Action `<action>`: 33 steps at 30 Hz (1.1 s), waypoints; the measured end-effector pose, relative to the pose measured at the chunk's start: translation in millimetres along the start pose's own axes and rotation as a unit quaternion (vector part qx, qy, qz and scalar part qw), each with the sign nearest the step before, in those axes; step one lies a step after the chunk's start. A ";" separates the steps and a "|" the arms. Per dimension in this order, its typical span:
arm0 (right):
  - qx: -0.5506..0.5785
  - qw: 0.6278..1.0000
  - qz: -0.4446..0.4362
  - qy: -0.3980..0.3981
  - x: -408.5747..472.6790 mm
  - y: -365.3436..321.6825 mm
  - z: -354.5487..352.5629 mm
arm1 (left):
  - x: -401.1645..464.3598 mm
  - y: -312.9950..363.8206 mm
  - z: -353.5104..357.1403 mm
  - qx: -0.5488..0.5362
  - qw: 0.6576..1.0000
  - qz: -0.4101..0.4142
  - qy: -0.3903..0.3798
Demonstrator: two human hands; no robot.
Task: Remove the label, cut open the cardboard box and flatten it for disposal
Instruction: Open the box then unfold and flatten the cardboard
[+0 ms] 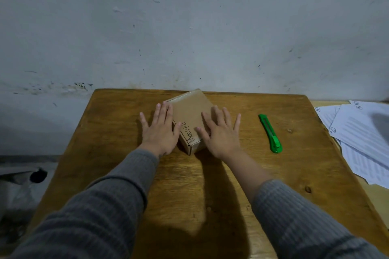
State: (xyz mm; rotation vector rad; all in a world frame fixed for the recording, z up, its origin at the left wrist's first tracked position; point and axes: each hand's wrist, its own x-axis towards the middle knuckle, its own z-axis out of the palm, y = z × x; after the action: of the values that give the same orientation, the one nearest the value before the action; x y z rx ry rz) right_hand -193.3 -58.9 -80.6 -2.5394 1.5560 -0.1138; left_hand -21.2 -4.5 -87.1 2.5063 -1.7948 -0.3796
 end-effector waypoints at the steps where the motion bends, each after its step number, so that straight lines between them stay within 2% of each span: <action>1: 0.027 0.999 0.036 0.005 -6.3 -2.8 3.6 | -1.3 2.2 0.2 0.003 1.000 -0.008 -0.001; 4: 0.157 0.974 0.162 0.032 -23.3 -14.9 12.1 | -4.7 8.2 0.3 0.009 1.000 -0.021 0.000; 5: 0.229 0.951 0.206 0.042 -26.5 -20.0 12.1 | -5.4 9.3 0.5 0.013 1.000 -0.017 0.001; 7: 0.379 0.880 0.279 0.061 -27.7 -29.0 9.7 | -6.4 8.6 1.3 0.020 1.000 0.002 0.007; 9: 0.457 0.830 0.313 0.070 -24.7 -33.5 7.6 | -6.2 4.8 1.4 0.035 0.998 0.039 0.018; 11: 0.477 0.816 0.314 0.089 -17.3 -30.6 8.0 | -4.1 0.5 0.1 0.069 0.993 0.094 0.022; 13: 0.482 0.816 0.306 0.090 -6.3 -22.6 7.2 | 0.2 -1.5 -3.1 0.109 0.982 0.153 0.025; 16: 0.519 0.814 0.260 0.025 10.2 -3.5 0.3 | 12.5 2.2 -11.2 0.145 0.963 0.222 0.035; 18: 0.546 0.811 0.208 -0.018 21.0 10.0 -6.9 | 23.0 7.9 -14.8 0.152 0.959 0.238 0.020; 22: 0.515 0.846 0.142 -0.004 37.5 22.1 -7.9 | 34.8 20.1 -6.8 0.114 0.972 0.206 -0.011; 25: 0.465 0.878 0.114 -0.015 31.5 22.1 1.0 | 33.1 22.4 0.2 0.102 0.978 0.184 0.000; 33: 0.461 0.883 0.086 -0.016 22.3 37.4 9.3 | 29.7 22.9 -0.6 0.097 0.978 0.184 0.022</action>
State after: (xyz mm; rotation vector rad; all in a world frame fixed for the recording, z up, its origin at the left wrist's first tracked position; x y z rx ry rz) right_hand -214.6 -94.5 -96.8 -1.6355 1.2568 -0.6179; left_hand -33.3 -39.9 -87.9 2.1949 -2.3151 -0.1355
